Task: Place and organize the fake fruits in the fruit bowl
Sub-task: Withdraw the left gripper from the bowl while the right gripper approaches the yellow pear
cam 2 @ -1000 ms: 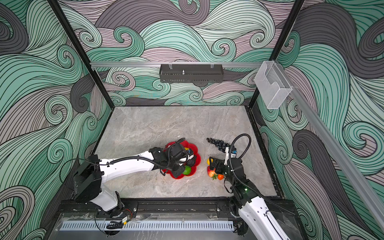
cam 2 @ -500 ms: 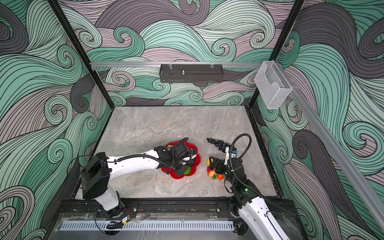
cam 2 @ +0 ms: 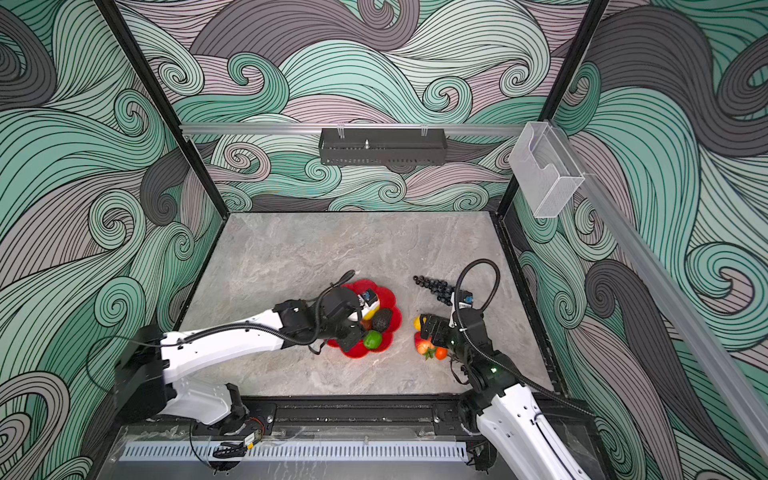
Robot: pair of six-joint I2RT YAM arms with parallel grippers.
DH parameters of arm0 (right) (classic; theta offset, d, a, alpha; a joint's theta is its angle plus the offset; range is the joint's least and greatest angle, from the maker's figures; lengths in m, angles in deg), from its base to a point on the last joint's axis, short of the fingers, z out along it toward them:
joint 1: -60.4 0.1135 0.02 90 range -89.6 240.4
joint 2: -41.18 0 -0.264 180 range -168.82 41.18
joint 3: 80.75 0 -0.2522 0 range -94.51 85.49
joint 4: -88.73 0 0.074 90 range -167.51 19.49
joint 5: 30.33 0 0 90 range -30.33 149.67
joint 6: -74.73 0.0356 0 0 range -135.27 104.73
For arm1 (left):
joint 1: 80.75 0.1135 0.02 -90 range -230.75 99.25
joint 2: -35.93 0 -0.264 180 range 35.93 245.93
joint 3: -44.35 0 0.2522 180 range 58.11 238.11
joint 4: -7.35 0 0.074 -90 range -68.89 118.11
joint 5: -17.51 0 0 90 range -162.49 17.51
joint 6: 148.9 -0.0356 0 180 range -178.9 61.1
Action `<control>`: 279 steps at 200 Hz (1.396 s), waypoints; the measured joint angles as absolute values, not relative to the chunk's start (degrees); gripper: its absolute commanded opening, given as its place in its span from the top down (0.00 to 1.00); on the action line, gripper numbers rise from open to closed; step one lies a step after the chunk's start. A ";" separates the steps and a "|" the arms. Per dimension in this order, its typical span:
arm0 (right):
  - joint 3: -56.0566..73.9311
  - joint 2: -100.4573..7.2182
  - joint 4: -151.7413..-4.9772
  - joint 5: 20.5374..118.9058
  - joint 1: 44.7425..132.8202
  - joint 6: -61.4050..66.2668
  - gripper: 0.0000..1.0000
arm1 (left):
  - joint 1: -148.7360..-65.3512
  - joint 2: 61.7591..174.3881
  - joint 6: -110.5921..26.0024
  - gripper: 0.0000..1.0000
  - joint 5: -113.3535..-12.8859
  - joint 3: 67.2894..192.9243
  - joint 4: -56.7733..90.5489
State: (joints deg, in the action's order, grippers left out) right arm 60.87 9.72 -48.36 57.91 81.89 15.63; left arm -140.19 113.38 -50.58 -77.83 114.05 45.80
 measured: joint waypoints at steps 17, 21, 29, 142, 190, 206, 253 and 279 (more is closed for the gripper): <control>59.01 7.05 -46.05 57.32 81.89 15.60 0.01 | -140.19 107.15 -49.38 0.47 -81.68 109.07 43.11; 58.62 6.16 -45.57 57.25 81.89 15.63 0.01 | -140.19 105.67 -49.27 0.46 -82.73 107.80 42.56; 58.03 4.80 -44.76 57.28 81.89 15.76 0.01 | -140.15 103.11 -48.77 0.44 -84.72 105.28 41.36; 52.45 -15.50 -44.08 61.34 82.31 18.86 0.13 | -137.00 79.33 -45.08 0.25 -95.56 85.20 31.24; 50.97 -24.14 -48.25 61.36 82.35 19.19 0.17 | -136.39 76.53 -45.08 0.23 -95.65 82.44 28.97; 50.16 -26.89 -49.43 61.28 82.35 19.01 0.18 | -136.33 76.20 -45.08 0.23 -95.65 82.40 28.66; 48.17 -33.32 -52.52 61.14 82.35 17.94 0.25 | -136.24 76.22 -45.05 0.23 -95.65 82.40 27.89; 47.99 -35.00 -53.56 61.17 82.35 17.70 0.31 | -135.93 76.31 -45.01 0.23 -95.65 82.40 27.72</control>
State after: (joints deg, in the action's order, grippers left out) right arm 47.99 -35.00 -53.56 61.17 82.35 17.70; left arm -135.93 76.31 -45.01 -95.65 82.40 27.72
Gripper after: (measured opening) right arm 0.718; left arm 0.774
